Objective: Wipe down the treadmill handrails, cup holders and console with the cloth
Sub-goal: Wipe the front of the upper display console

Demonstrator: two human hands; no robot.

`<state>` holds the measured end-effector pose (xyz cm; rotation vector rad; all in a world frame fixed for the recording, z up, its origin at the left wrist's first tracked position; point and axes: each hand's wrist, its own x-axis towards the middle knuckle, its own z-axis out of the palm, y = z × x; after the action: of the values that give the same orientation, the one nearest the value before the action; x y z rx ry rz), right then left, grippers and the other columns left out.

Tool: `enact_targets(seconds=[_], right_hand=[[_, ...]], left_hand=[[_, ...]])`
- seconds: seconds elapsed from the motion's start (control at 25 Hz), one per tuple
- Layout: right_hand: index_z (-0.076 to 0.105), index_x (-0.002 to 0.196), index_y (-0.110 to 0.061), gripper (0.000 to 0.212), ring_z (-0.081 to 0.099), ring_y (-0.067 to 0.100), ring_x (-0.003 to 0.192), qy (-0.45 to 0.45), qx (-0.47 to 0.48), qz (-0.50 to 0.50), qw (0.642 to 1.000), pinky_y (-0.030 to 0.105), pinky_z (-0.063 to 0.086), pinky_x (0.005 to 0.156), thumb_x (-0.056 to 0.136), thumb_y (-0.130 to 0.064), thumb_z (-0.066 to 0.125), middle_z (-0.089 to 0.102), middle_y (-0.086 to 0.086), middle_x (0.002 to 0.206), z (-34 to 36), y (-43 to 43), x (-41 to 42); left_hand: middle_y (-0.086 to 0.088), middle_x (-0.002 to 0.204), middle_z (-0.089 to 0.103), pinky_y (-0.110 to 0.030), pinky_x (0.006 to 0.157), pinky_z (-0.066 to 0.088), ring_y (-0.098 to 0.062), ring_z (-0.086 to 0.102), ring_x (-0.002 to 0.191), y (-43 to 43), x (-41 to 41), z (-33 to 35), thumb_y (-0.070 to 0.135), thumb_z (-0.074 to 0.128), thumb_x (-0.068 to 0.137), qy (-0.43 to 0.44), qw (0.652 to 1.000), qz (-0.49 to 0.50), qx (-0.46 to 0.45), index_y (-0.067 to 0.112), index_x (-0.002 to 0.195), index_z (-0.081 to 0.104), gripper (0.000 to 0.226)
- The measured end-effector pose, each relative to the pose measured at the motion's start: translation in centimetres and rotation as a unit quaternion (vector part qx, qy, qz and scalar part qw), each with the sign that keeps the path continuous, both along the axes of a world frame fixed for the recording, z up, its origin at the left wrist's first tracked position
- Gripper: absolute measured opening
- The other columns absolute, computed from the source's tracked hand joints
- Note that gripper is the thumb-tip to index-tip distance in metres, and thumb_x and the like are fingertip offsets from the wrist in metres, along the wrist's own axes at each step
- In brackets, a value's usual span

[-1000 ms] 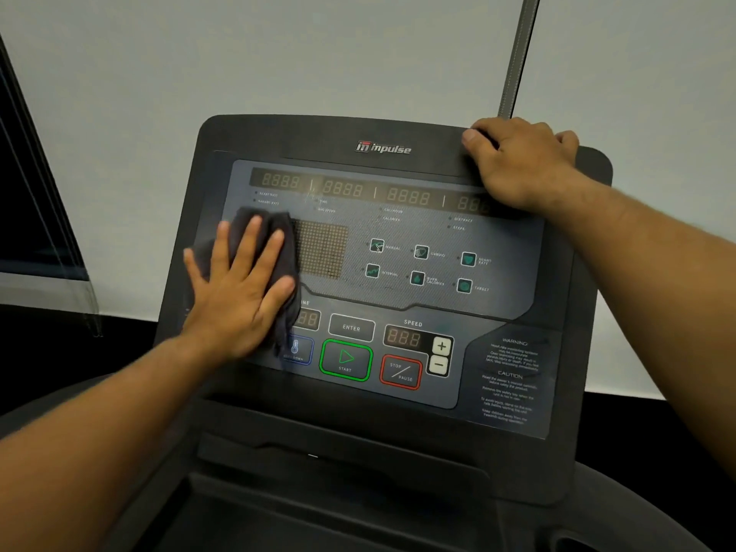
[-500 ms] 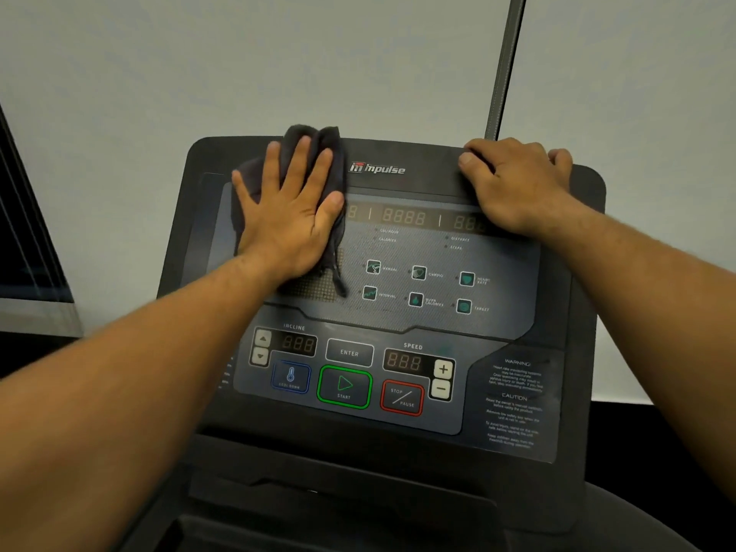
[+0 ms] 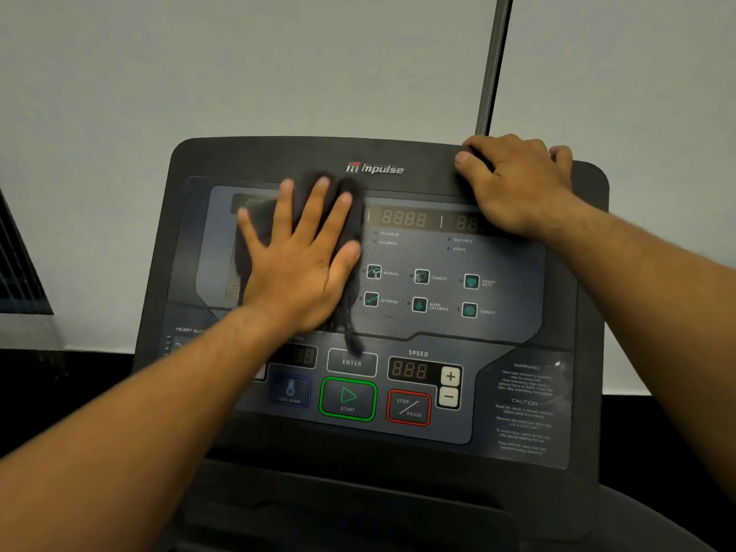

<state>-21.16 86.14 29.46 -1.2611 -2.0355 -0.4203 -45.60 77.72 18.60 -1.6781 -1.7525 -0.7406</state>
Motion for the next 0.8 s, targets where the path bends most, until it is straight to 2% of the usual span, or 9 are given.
enact_targets(seconds=[0.12,0.24,0.44,0.52,0.6,0.72,0.8], right_hand=[[0.056,0.117,-0.035,0.044,0.047,0.03,0.117,0.001,-0.005,-0.001,1.0,0.055,0.019,0.105,0.095,-0.054,0.022,0.06,0.001,0.12,0.0,0.0,0.2],[0.055,0.118,-0.036,0.044,0.046,0.03,0.118,-0.002,-0.017,0.005,1.0,0.055,0.019,0.105,0.095,-0.053,0.021,0.059,0.0,0.122,0.0,0.0,0.2],[0.053,0.127,-0.035,0.048,0.044,0.029,0.122,-0.004,-0.009,-0.008,1.0,0.055,0.019,0.106,0.095,-0.055,0.022,0.058,0.0,0.127,-0.2,0.1,0.0],[0.052,0.128,-0.035,0.048,0.044,0.029,0.123,-0.003,-0.006,-0.007,1.0,0.054,0.019,0.106,0.095,-0.054,0.023,0.057,0.001,0.129,-0.2,0.1,0.0],[0.051,0.13,-0.035,0.047,0.043,0.029,0.123,0.0,-0.009,-0.006,1.0,0.054,0.019,0.106,0.096,-0.052,0.024,0.056,0.001,0.13,-0.2,-0.1,0.1],[0.05,0.131,-0.033,0.045,0.043,0.03,0.123,-0.006,-0.016,-0.007,1.0,0.053,0.019,0.106,0.097,-0.049,0.025,0.055,0.003,0.131,-0.1,-0.2,0.1],[0.048,0.133,-0.033,0.045,0.042,0.029,0.125,-0.006,-0.015,-0.009,1.0,0.053,0.018,0.107,0.097,-0.048,0.026,0.054,0.002,0.132,-0.2,-0.3,0.2]], left_hand=[[0.011,0.164,-0.005,-0.07,0.108,-0.011,-0.024,-0.014,0.149,2.9,0.9,5.3,0.058,0.014,0.098,0.003,1.0,-0.019,-0.001,0.036,0.155,0.005,0.062],[0.009,0.164,-0.004,-0.071,0.11,-0.01,-0.025,-0.013,0.149,3.5,1.7,6.0,0.056,0.015,0.1,-0.001,1.0,-0.027,0.004,0.033,0.155,0.006,0.061],[0.003,0.164,0.005,-0.071,0.111,-0.001,-0.03,-0.003,0.15,-0.7,3.8,-2.1,0.055,0.017,0.097,0.004,0.999,-0.017,0.035,0.026,0.155,0.013,0.065],[0.001,0.164,0.008,-0.072,0.11,0.0,-0.031,-0.001,0.15,-3.0,5.2,-6.6,0.055,0.02,0.098,0.008,0.999,-0.02,0.027,0.026,0.154,0.013,0.064],[0.001,0.164,0.01,-0.073,0.11,0.0,-0.032,0.001,0.15,-3.9,5.6,-8.2,0.055,0.021,0.098,0.028,0.999,-0.021,0.018,0.027,0.154,0.015,0.062],[0.002,0.163,0.013,-0.073,0.108,-0.001,-0.032,0.004,0.15,-1.5,5.2,-4.1,0.057,0.02,0.097,0.051,0.998,-0.027,0.02,0.029,0.154,0.02,0.062],[0.005,0.164,0.008,-0.072,0.107,-0.003,-0.029,-0.001,0.15,0.9,5.4,0.1,0.058,0.017,0.097,0.049,0.998,-0.026,0.022,0.033,0.154,0.016,0.063]])
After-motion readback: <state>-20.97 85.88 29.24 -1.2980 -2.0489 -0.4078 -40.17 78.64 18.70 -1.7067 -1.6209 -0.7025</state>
